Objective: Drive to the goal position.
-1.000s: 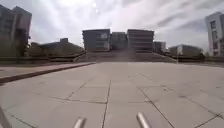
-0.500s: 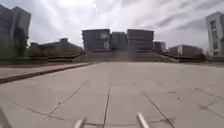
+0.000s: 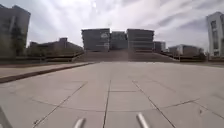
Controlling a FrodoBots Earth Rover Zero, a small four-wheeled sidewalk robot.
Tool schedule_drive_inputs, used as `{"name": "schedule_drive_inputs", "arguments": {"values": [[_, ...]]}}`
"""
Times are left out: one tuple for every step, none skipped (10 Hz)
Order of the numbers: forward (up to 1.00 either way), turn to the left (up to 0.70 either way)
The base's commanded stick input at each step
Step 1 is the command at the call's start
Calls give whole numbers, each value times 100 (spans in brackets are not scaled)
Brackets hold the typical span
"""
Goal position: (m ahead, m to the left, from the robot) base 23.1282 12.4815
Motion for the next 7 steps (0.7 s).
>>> {"name": "schedule_drive_inputs", "arguments": {"values": [[100, 0], [100, 0], [100, 0], [100, 0], [100, 0], [100, 0], [100, 0]]}}
